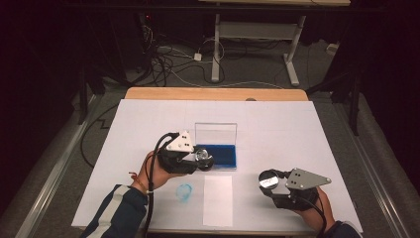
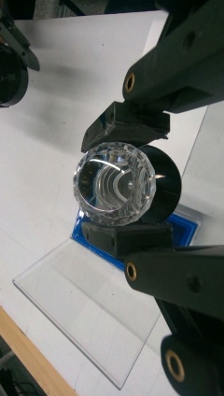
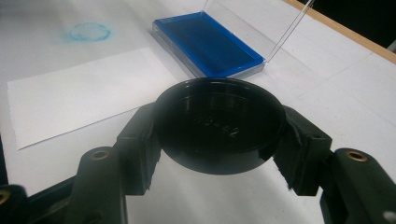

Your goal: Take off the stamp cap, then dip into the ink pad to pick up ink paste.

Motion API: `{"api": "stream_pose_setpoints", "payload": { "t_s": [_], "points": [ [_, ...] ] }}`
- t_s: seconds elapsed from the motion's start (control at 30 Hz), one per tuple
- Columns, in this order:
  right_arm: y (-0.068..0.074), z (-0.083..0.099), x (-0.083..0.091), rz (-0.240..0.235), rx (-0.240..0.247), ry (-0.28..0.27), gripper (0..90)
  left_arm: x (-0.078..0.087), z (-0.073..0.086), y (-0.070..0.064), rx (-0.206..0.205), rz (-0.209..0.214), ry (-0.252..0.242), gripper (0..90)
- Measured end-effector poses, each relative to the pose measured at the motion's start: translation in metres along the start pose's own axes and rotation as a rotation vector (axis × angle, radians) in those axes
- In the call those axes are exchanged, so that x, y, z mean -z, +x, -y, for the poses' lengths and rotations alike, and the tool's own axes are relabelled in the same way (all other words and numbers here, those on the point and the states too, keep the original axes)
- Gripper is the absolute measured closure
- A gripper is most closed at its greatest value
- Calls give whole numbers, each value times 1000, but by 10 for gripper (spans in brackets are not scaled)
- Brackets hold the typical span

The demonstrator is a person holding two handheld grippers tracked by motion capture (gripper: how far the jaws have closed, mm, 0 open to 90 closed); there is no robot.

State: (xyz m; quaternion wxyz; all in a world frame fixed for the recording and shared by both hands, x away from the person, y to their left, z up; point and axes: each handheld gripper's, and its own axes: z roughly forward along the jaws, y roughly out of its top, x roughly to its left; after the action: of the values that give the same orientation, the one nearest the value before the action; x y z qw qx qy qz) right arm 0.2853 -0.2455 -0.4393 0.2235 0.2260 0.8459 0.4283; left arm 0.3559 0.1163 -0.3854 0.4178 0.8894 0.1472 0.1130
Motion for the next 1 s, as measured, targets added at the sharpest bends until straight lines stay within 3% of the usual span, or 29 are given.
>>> {"api": "stream_pose_setpoints", "payload": {
  "t_s": [0.27,0.57,0.73,0.83,1.0],
  "points": [
    [0,2,3,16,-2,-7,388,-7,-14,12,4,6,21,545],
    [-1,1,2,5,0,-6,388,-17,-35,25,-11,-4,76,545],
    [1,3,1,-4,3,4,388,-27,-42,33,-25,6,147,545],
    [0,4,2,-6,-9,4,388,-35,-45,37,-22,33,181,545],
    [4,3,1,-15,0,13,388,-48,-49,44,-15,34,233,545]
  ]
}}
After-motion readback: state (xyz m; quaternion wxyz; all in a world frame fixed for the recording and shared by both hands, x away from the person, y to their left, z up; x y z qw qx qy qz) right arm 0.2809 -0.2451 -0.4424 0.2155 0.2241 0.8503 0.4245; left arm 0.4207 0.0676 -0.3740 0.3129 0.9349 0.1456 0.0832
